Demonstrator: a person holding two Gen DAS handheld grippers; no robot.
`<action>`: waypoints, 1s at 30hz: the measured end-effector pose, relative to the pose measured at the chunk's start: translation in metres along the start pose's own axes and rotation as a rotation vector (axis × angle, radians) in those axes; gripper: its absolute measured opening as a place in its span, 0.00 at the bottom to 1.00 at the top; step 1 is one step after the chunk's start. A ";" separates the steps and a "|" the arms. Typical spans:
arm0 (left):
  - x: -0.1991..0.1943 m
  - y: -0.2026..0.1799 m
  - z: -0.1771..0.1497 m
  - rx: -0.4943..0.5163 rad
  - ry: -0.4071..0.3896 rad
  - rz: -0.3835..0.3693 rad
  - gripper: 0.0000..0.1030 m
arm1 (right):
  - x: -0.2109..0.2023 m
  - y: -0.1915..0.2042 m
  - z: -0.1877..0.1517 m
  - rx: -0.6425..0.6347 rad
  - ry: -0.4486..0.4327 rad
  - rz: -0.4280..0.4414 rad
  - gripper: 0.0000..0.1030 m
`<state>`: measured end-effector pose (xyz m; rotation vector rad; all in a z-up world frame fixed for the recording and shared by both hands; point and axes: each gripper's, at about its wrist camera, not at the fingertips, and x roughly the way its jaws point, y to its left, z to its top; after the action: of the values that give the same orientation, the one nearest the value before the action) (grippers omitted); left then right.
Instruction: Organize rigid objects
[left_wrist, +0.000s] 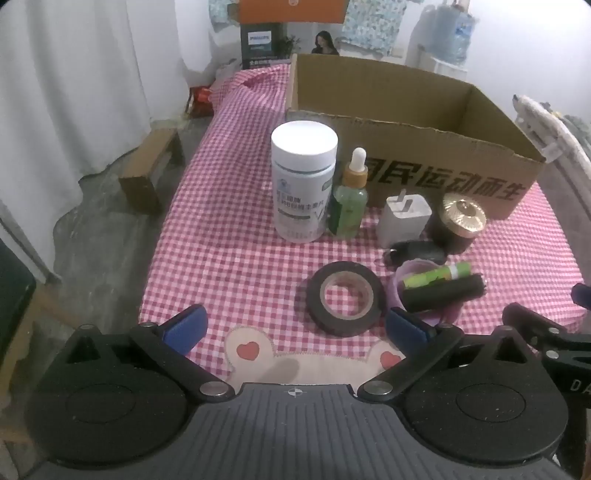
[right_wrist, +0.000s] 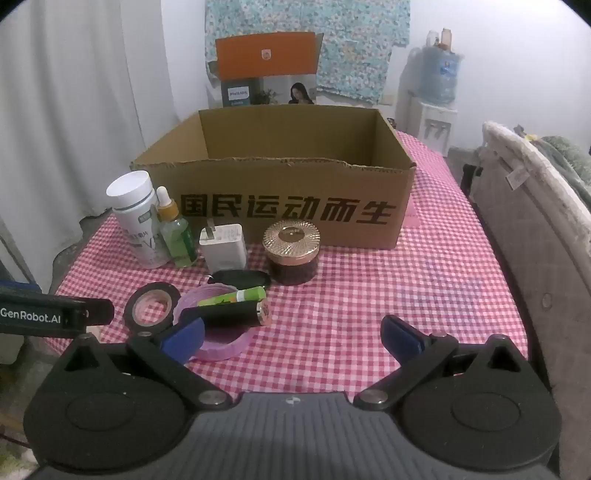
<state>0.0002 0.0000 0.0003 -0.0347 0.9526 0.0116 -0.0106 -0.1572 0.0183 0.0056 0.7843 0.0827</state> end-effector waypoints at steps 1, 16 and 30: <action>0.000 0.000 0.000 0.001 -0.002 0.000 1.00 | 0.000 0.000 0.000 0.001 0.000 0.000 1.00; 0.002 0.002 -0.006 0.002 0.025 0.039 1.00 | 0.006 0.003 0.001 -0.003 0.044 0.016 1.00; 0.006 -0.001 -0.007 0.002 0.058 0.015 1.00 | 0.005 0.004 0.002 -0.007 0.043 0.003 1.00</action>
<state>-0.0022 -0.0012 -0.0083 -0.0263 1.0105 0.0237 -0.0059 -0.1527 0.0157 -0.0014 0.8268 0.0882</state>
